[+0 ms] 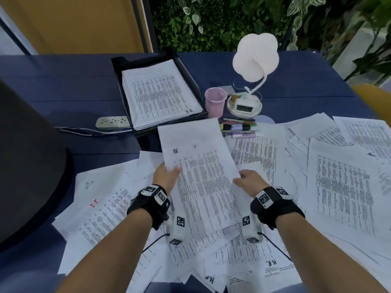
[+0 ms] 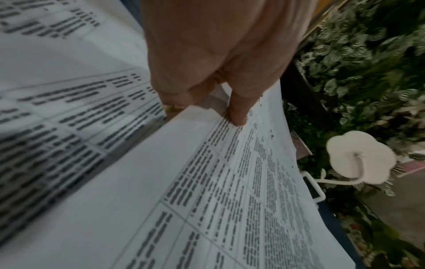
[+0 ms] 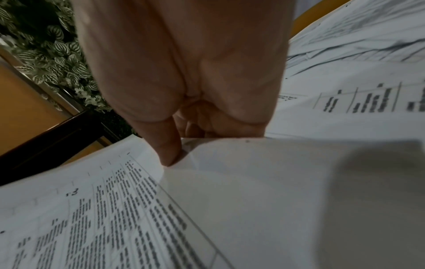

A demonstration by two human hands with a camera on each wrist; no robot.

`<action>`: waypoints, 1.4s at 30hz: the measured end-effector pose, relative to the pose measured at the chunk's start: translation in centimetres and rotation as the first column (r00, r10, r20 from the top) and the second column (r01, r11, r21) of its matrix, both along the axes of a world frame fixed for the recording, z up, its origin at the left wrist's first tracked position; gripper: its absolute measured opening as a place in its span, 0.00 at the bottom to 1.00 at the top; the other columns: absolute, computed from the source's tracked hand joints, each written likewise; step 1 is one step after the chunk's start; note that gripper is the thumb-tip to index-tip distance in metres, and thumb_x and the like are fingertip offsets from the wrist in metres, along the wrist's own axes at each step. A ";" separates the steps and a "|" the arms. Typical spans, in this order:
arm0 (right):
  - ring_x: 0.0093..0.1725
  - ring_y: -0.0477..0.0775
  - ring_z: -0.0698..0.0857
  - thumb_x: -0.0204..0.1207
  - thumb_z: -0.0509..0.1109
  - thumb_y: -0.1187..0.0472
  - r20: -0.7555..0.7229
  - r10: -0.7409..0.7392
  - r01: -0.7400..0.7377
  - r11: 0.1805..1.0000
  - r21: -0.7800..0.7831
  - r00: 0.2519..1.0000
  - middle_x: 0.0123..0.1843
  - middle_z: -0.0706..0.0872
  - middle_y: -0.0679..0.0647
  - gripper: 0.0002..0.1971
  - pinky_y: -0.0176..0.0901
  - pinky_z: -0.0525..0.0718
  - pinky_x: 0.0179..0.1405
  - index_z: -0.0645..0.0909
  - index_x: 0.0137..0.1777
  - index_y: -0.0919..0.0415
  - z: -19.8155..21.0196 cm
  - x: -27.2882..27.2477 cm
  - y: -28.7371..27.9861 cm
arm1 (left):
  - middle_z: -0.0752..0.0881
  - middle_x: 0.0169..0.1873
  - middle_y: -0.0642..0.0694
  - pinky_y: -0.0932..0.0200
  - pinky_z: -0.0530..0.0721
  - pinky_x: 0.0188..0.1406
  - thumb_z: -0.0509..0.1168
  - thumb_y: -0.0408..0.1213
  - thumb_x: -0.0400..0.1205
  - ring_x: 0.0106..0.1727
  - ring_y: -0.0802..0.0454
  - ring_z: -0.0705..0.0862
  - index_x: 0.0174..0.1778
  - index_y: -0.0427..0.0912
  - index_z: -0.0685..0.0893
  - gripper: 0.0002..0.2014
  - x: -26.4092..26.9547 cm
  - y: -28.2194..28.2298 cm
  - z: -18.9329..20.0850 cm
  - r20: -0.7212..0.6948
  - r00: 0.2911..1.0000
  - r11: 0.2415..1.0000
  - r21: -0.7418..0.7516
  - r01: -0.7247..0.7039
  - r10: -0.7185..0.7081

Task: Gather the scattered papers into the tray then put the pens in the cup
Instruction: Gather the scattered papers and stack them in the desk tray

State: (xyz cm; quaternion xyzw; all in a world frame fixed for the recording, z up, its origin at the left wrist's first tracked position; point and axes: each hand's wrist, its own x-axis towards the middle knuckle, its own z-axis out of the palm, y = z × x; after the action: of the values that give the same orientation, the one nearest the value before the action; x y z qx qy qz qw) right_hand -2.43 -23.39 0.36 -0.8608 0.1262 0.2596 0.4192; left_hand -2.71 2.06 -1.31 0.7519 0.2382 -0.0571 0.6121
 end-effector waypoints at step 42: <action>0.25 0.52 0.84 0.78 0.61 0.77 0.024 -0.357 0.327 0.878 0.351 0.934 0.37 0.80 0.66 0.15 0.42 0.87 0.29 0.72 0.36 0.58 -1.6 17.0 12.8 | 0.86 0.38 0.43 0.62 0.79 0.37 0.74 0.34 0.72 0.37 0.51 0.82 0.46 0.31 0.85 0.12 9.8 11.1 -0.2 -0.072 0.996 0.915 0.402 -0.025 0.059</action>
State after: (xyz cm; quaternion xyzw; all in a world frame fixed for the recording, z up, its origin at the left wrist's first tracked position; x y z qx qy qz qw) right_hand 14.61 -10.54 -1.25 -0.7496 0.2108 0.1612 0.6063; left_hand 7.10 13.11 -1.53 0.8530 0.2862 -0.0249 0.4358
